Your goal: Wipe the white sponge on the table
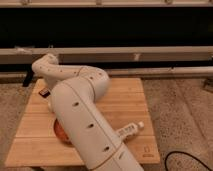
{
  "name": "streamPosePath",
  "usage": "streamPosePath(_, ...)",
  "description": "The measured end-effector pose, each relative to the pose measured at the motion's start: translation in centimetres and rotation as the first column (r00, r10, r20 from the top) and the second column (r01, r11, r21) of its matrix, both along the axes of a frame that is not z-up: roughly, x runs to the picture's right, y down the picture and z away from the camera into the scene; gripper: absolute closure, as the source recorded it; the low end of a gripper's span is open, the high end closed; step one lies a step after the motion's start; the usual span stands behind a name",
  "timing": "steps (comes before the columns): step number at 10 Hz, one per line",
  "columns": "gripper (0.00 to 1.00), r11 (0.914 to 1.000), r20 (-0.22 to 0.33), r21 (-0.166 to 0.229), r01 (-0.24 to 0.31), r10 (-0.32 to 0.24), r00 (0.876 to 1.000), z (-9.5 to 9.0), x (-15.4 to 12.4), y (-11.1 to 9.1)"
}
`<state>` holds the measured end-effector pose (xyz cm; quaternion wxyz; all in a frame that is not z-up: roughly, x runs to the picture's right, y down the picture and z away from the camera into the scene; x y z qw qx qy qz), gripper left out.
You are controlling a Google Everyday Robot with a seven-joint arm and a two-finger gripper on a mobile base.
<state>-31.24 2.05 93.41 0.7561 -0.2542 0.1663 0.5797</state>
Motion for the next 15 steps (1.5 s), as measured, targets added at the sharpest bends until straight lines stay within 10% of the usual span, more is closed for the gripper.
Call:
streamPosePath(8, 0.51, 0.9998, 0.006, 0.013, 0.015, -0.015, 1.0, 0.29, 0.12, -0.81)
streamPosePath(15, 0.03, 0.9994, 0.006, 0.019, 0.029, -0.03, 1.0, 0.43, 0.36, -1.16)
